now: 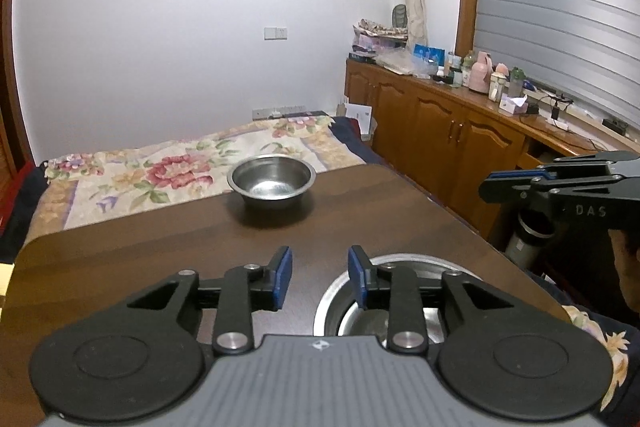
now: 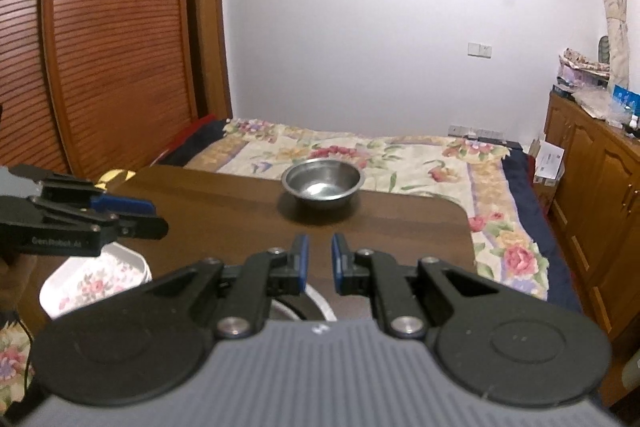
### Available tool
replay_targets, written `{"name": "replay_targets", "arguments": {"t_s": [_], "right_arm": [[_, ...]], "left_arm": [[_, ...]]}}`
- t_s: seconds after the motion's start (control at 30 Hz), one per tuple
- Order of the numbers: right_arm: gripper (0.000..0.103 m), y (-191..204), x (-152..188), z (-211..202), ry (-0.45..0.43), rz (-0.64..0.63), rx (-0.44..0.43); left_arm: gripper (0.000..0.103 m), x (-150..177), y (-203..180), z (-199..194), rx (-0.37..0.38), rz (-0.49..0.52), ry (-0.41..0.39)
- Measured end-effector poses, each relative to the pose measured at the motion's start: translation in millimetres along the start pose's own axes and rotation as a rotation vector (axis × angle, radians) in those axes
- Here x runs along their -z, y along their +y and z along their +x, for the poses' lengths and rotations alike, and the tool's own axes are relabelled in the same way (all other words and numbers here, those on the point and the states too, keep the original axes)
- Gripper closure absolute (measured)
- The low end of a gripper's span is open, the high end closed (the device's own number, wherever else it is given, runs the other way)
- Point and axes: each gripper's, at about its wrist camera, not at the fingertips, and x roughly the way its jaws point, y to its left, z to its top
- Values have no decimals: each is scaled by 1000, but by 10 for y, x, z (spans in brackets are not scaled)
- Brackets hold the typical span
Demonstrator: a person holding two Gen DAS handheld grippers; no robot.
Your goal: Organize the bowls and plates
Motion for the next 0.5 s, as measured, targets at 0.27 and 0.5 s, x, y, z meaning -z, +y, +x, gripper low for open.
{"name": "replay_targets", "arguments": {"t_s": [0.27,0.5], "right_arm": [[77,-159,-227,61,-37,31,9],[60,-246,-418,166,-56,46,15]], "left_arm": [[50,-221,62,68,-25,9,-26],[37,-456,194,165,-47,-21,-42]]}}
